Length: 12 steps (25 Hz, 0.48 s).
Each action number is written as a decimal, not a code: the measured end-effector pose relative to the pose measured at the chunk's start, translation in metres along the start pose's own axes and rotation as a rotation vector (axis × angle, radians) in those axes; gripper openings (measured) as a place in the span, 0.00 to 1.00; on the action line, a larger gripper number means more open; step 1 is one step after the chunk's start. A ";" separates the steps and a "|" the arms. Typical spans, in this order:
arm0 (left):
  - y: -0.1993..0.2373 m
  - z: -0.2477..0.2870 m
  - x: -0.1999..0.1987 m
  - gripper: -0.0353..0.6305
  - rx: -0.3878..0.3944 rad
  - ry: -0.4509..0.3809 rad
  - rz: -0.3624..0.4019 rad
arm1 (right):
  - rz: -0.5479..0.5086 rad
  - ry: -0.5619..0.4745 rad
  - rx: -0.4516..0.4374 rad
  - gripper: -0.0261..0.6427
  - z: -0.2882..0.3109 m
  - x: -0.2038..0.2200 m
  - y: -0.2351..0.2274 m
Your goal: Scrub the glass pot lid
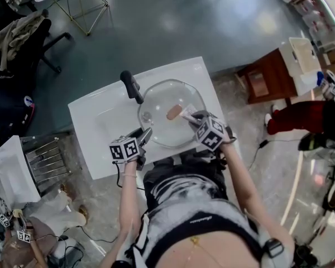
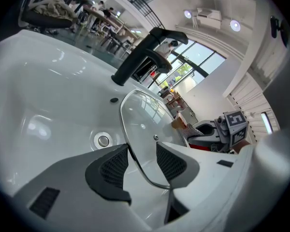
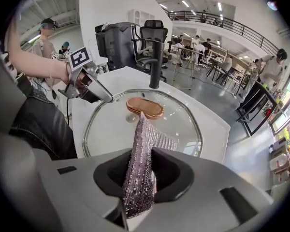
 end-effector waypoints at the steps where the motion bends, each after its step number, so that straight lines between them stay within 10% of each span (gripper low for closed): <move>1: 0.001 0.000 0.000 0.32 0.001 0.000 0.000 | -0.012 -0.003 -0.002 0.18 0.000 0.000 0.005; 12: 0.000 0.000 -0.001 0.32 0.014 0.002 0.008 | -0.163 -0.044 -0.099 0.18 0.002 -0.023 0.050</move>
Point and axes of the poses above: the fingertips, and each gripper's own axes: z forward along the fingers, y to its left, x out of its underside, the point moved 4 cm from there along -z, backward along the fingers, and after that the axes turned 3 degrees about x, right-handed, at the moved point
